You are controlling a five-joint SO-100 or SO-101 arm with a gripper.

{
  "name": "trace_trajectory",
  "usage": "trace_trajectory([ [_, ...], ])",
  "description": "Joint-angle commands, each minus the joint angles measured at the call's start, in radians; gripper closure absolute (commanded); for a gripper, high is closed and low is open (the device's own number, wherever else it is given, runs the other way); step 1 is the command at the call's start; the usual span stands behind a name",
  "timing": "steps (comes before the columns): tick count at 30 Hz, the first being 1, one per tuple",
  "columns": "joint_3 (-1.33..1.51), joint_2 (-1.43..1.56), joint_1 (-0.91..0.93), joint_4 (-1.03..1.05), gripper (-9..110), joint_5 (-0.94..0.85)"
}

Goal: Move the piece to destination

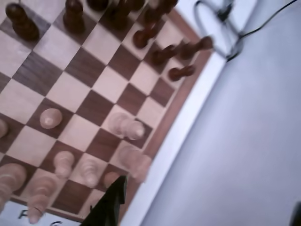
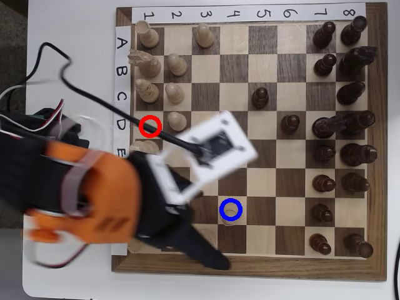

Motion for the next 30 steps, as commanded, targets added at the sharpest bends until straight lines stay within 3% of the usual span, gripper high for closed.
trace_trajectory([
  [1, -0.1, 0.123, 0.057, 0.006, 72, -0.071],
  [13, -0.313, 0.225, 0.514, -0.014, 97, -0.382],
  [21, -0.118, 0.304, 0.798, -0.072, 101, -0.523],
  [30, 0.414, 0.474, 1.075, -0.359, 100, -0.653],
])
